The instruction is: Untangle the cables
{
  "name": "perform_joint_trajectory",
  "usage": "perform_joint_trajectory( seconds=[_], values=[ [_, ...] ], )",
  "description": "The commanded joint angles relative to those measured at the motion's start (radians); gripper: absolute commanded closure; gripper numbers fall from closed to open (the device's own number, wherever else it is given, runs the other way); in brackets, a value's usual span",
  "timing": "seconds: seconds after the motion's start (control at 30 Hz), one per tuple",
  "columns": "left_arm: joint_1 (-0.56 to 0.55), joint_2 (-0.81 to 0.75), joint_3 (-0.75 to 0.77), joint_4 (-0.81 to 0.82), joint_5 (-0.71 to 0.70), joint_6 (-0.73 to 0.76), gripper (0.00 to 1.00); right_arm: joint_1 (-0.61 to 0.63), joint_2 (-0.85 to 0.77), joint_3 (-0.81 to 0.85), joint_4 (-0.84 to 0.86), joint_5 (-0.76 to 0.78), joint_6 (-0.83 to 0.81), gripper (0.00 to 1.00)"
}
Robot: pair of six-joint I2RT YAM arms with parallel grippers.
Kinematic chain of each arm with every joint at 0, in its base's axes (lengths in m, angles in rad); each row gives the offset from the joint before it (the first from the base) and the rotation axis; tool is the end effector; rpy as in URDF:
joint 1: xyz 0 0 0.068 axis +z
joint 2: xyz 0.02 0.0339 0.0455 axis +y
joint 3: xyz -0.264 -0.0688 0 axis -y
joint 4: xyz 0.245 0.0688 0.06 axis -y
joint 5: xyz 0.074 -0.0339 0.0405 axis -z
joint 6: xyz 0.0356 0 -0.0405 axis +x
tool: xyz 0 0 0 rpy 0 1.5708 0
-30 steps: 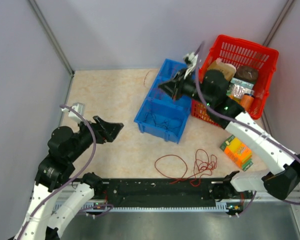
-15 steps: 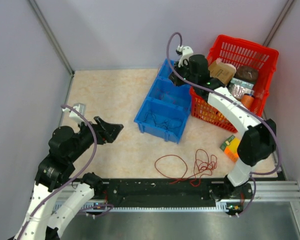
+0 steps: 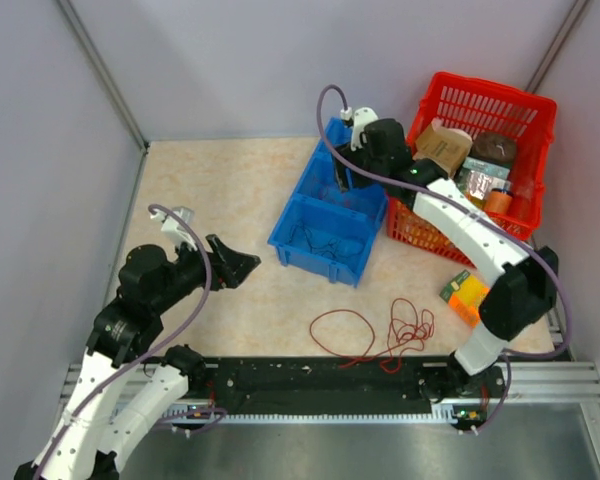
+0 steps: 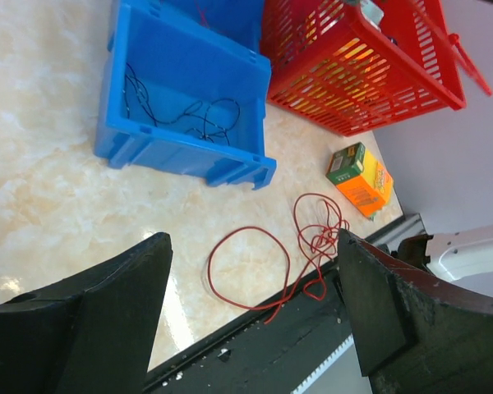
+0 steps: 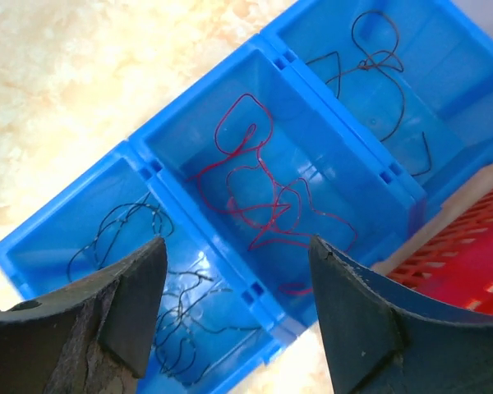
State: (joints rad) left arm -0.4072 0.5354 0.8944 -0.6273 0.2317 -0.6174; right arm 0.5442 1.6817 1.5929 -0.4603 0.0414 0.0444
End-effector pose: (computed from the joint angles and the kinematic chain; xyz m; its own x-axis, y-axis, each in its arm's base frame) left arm 0.0941 -0.0495 0.3616 -0.5393 -0.3810 -0.7510 0.3392 0.7180 -0.6078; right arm 0.3362 0.2017 0.3567 -0.4677 -0.2312 -0.8531 -0.4668 0.8842 0.0163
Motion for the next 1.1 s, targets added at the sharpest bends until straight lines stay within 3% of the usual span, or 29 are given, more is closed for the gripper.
perform_joint_trajectory(
  seconds=[0.0,0.1,0.23,0.3,0.4,0.5,0.6,0.77,1.07],
  values=[
    [0.004,0.028,-0.049,0.121,0.112,-0.027,0.15,0.029,-0.255,-0.063,-0.11,0.103,0.009,0.3],
    [0.002,0.052,-0.1,0.165,0.156,-0.044,0.15,0.091,-0.428,-0.273,-0.092,-0.006,0.098,0.31],
    [0.001,0.106,-0.176,0.271,0.248,-0.09,0.17,0.239,-0.595,-0.569,-0.022,-0.032,0.138,0.3],
    [-0.005,0.141,-0.215,0.339,0.29,-0.116,0.17,0.246,-0.66,-0.671,-0.009,-0.077,0.178,0.3],
    [-0.05,0.225,-0.238,0.405,0.331,-0.133,0.2,0.246,-0.756,-0.786,-0.049,0.047,0.328,0.3],
    [-0.131,0.29,-0.223,0.405,0.298,-0.124,0.23,0.244,-0.85,-0.869,-0.185,0.282,0.631,0.31],
    [-0.186,0.324,-0.224,0.426,0.262,-0.143,0.23,0.244,-0.954,-0.97,-0.248,0.348,0.793,0.37],
    [-0.223,0.336,-0.23,0.456,0.241,-0.162,0.24,0.206,-0.946,-1.033,-0.374,0.433,0.881,0.45],
    [-0.225,0.293,-0.184,0.362,0.189,-0.123,0.24,0.181,-0.806,-1.047,-0.272,0.381,0.841,0.66]
  ],
)
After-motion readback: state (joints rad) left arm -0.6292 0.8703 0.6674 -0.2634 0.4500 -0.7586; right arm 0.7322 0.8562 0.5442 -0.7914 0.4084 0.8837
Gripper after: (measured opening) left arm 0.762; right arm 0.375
